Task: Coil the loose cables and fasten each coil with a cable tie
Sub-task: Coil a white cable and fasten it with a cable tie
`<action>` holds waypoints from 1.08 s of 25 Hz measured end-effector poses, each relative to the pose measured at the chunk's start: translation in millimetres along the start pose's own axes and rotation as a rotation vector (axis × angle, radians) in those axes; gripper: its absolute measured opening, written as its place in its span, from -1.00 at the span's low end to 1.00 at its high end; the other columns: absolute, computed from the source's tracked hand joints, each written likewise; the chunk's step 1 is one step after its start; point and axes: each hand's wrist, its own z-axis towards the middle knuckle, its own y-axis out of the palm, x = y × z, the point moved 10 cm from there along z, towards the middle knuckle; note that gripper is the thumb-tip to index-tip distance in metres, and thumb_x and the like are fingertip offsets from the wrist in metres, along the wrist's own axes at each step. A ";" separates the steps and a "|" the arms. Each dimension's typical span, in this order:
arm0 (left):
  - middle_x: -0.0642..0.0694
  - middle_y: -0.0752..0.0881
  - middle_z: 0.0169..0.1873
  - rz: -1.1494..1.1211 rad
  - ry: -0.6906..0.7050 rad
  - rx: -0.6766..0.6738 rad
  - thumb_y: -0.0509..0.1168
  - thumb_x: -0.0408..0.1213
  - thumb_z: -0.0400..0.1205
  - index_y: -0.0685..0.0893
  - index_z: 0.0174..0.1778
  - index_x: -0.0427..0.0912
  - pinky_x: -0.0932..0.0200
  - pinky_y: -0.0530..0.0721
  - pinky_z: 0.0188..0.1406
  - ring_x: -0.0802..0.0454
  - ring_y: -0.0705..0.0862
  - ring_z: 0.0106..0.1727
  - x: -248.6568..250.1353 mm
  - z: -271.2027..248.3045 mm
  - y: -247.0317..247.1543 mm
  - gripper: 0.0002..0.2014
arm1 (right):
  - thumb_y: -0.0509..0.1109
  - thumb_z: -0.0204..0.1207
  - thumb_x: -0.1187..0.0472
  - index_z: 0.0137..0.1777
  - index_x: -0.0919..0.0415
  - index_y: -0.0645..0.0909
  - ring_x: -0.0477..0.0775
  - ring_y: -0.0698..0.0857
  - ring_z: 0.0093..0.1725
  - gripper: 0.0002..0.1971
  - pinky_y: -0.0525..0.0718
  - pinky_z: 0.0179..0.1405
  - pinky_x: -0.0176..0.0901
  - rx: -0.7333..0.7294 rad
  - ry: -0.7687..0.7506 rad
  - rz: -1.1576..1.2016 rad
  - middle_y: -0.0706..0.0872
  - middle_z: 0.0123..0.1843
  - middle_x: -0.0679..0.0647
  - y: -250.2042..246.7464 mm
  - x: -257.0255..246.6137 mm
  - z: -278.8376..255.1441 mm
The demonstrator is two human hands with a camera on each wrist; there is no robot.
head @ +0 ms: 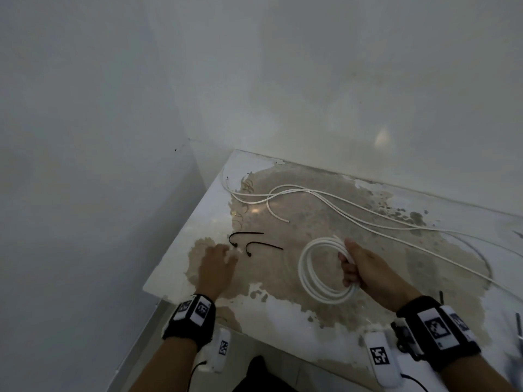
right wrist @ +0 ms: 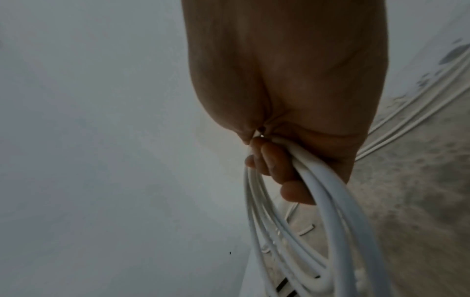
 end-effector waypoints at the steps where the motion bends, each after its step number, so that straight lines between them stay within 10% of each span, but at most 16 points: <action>1: -0.27 0.50 0.30 0.118 -0.137 0.048 0.28 -0.06 0.68 0.51 0.36 -0.20 -0.09 0.57 0.18 -0.27 0.60 0.20 -37.8 -2.4 -4.5 -0.60 | 0.12 0.78 -0.11 -0.15 0.29 0.53 -0.01 0.32 -0.53 -0.52 0.48 -0.32 -0.02 0.024 0.026 0.043 0.28 -0.47 0.01 -11.0 6.8 0.9; 9: -0.34 0.67 0.03 0.208 -0.238 0.065 0.19 -0.26 0.72 0.52 0.09 -0.33 -0.10 0.64 -0.10 -0.32 0.68 -0.02 -83.0 -9.7 17.3 -0.82 | 0.04 0.82 -0.04 -0.02 0.34 0.61 -0.05 0.34 -0.53 -0.52 0.48 -0.35 -0.06 0.058 -0.039 0.034 0.32 -0.48 -0.01 -43.0 8.8 -4.1; 20: -0.11 0.72 -0.40 -0.308 0.088 -0.459 0.36 -0.35 0.64 0.60 -0.17 -0.21 0.25 0.62 -0.48 0.13 0.69 -0.52 169.2 -63.8 76.4 -0.90 | 0.09 0.82 0.03 -0.01 0.27 0.52 -0.15 0.46 -0.37 -0.67 0.50 -0.29 -0.35 0.188 -0.424 -0.296 0.50 -0.32 -0.11 -49.7 -52.3 -21.0; 27: -0.12 0.75 -0.31 -0.183 0.168 -0.543 0.34 -0.43 0.65 0.60 -0.05 -0.23 0.22 0.72 -0.39 0.12 0.75 -0.47 206.8 -73.8 77.2 -0.95 | 0.04 0.79 -0.14 0.01 0.36 0.49 0.20 0.52 -0.30 -0.50 0.65 -0.09 0.30 0.396 -0.491 -0.299 0.49 -0.30 0.16 -90.3 -58.1 -30.9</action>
